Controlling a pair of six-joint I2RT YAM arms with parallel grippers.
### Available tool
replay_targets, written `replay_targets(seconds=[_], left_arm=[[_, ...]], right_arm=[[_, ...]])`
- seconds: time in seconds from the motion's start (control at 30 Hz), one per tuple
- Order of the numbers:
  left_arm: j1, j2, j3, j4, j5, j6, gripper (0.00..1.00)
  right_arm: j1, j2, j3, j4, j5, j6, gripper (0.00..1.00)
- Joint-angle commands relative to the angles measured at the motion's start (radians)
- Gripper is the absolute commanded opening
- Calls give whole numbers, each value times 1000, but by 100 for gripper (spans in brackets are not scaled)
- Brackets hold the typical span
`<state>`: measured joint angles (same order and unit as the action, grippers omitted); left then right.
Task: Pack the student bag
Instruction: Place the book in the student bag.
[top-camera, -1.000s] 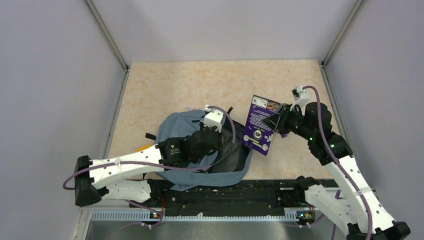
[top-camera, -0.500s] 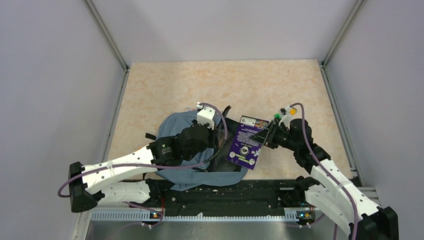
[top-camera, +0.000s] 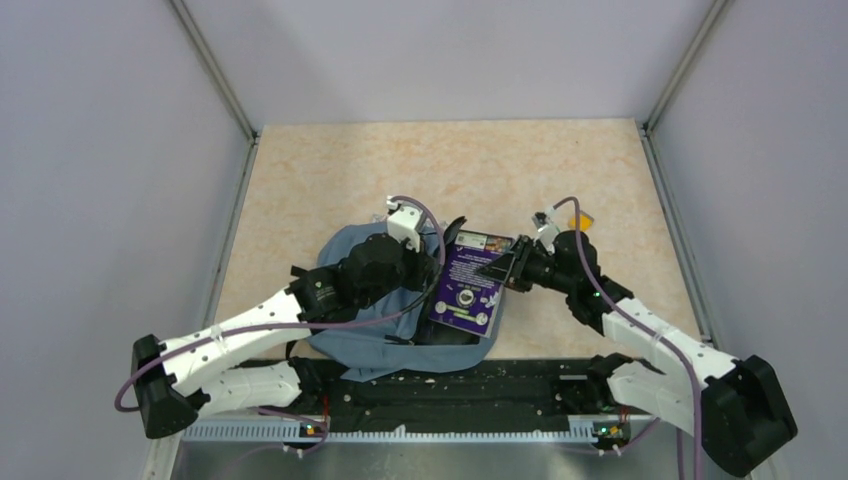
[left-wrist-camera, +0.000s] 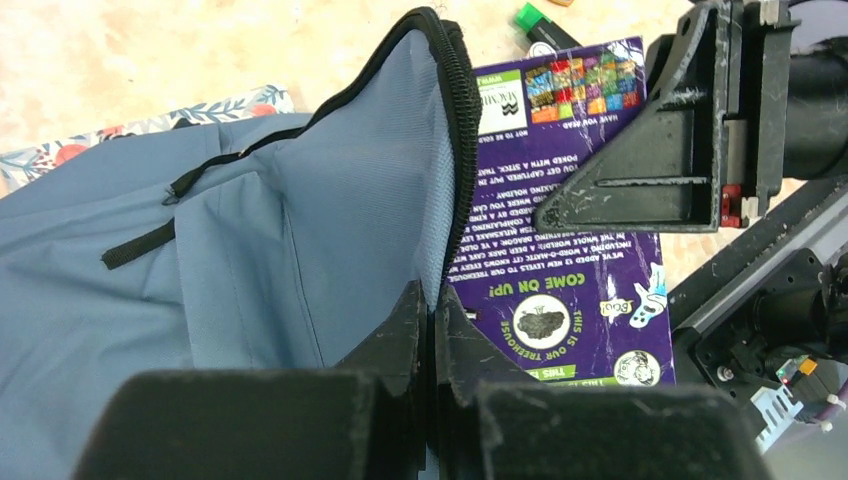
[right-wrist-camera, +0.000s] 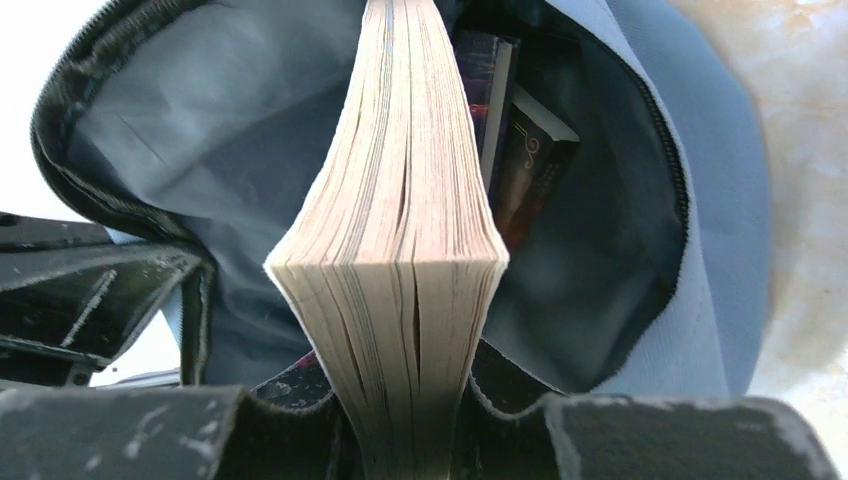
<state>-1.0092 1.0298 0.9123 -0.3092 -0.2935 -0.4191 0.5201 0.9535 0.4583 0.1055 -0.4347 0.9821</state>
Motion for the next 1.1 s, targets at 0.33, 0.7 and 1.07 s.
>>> replay_targets(seconds=[0.33, 0.7, 1.07], left_arm=[[38, -134, -62, 53, 10, -20, 0], [126, -163, -46, 13, 23, -63, 0], [258, -119, 9, -20, 31, -43, 0]], right_arm=[[270, 413, 243, 288, 119, 35, 0], [429, 825, 503, 314, 419, -96, 0], [431, 739, 569, 128, 372, -331, 63]])
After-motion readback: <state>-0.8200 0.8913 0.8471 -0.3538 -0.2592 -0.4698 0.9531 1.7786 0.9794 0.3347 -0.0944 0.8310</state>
